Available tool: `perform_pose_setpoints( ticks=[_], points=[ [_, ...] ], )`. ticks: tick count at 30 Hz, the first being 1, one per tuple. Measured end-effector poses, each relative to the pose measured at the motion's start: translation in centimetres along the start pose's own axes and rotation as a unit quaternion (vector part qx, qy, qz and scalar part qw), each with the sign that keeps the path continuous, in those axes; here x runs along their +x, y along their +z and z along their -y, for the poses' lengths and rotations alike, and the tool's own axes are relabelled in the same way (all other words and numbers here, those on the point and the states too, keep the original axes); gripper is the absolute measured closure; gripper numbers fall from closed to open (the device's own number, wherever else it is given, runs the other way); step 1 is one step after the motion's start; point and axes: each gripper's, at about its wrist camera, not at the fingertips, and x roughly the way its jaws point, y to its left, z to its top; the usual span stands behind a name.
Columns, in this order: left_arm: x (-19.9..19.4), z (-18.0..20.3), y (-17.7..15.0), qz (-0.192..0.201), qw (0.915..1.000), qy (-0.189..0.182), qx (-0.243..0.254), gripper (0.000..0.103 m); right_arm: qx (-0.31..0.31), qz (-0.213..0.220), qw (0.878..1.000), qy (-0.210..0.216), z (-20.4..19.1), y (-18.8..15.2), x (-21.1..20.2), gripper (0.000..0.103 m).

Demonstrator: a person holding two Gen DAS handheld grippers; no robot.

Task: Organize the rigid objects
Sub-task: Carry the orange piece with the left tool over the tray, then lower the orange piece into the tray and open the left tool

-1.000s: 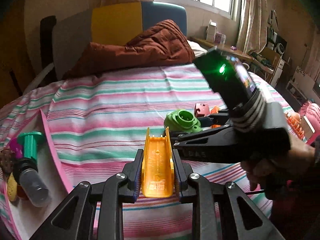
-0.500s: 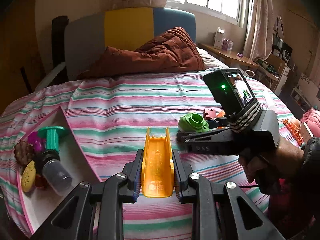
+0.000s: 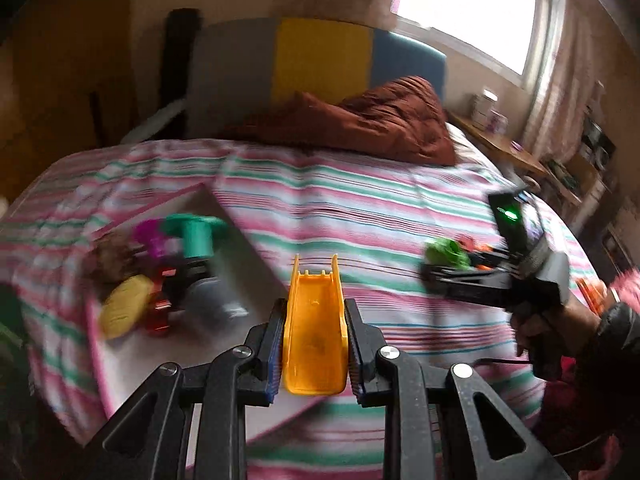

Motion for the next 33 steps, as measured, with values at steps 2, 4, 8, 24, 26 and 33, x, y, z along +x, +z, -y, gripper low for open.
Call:
perform_pose_setpoints(
  ticks=[2, 4, 8, 24, 26, 33],
  points=[
    [-0.7, -2.5, -0.4, 0.001, 0.9994, 0.023, -0.025, 0.077, -0.002, 0.0, 1.0, -0.002, -0.1, 0.0, 0.0, 0.05],
    [-1.1, -5.0, -0.8, -0.004, 0.9975, 0.04, -0.058, 0.077, -0.004, 0.001, 1.0, -0.004, -0.2, 0.0, 0.0, 0.05],
    [-1.6, -8.8, -2.0, -0.008, 0.9918, 0.077, -0.102, 0.077, -0.005, 0.001, 1.0, -0.005, -0.2, 0.0, 0.0, 0.05],
    [0.0, -11.8, -3.2, -0.041, 0.9819, 0.059, -0.175, 0.077, -0.012, 0.003, 1.0, -0.012, -0.3, -0.1, 0.1, 0.05],
    [0.4, -11.9, -3.2, -0.046, 0.981, 0.06, -0.179, 0.077, -0.013, 0.003, 1.0, -0.013, -0.3, -0.1, 0.2, 0.05],
    [1.5, -11.8, -3.1, -0.056, 0.9816, 0.067, -0.17, 0.077, -0.015, 0.003, 1.0, -0.014, -0.4, -0.2, 0.2, 0.05]
  ],
)
